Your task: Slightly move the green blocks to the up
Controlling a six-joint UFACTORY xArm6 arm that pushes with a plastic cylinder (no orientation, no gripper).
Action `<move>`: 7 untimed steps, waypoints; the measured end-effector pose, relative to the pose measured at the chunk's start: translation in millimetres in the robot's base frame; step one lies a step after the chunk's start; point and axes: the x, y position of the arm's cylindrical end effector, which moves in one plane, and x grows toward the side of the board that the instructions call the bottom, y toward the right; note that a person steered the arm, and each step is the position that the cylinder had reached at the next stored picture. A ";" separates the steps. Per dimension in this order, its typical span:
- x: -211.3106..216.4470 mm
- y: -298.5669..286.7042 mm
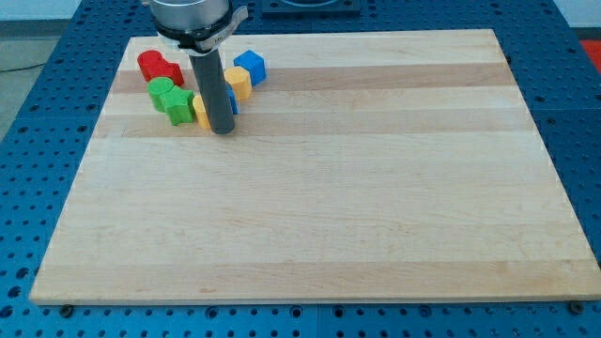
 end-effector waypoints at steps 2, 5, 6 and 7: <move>-2.8 -4.9; -1.1 -5.5; 11.7 22.5; 18.1 32.4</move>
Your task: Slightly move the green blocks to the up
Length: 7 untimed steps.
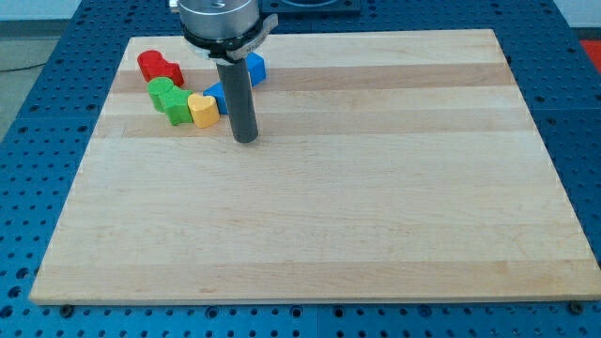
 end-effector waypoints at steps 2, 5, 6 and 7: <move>72.0 40.7; 73.2 31.8; 80.7 8.6; 73.7 -36.6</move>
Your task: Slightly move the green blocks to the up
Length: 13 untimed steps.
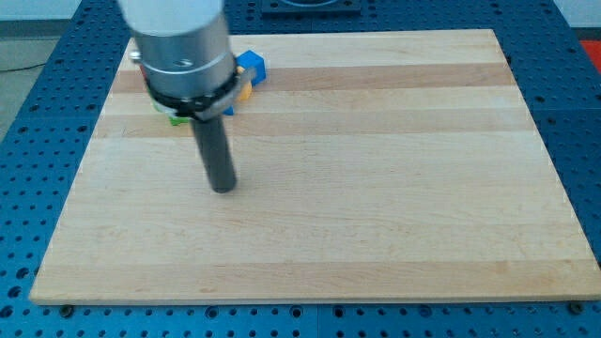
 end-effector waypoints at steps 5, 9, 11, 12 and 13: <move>-91.3 -92.1; -99.6 -79.7; -111.2 -86.4; -111.2 -112.7; -118.5 -123.6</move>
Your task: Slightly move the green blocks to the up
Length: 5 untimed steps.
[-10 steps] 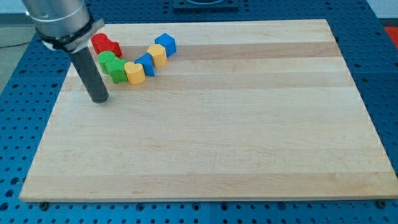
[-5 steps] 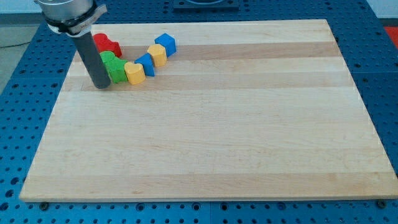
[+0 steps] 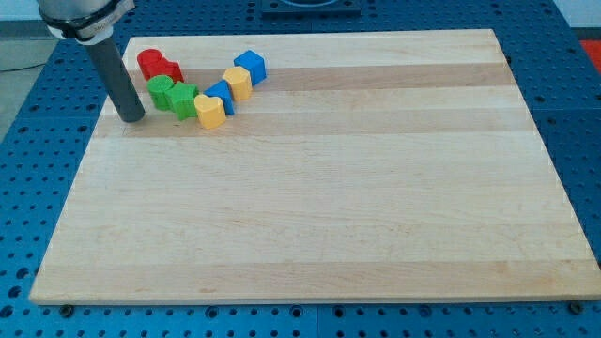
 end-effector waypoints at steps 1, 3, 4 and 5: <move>-3.2 24.9; -5.2 10.5; -7.8 -0.1; -10.3 11.3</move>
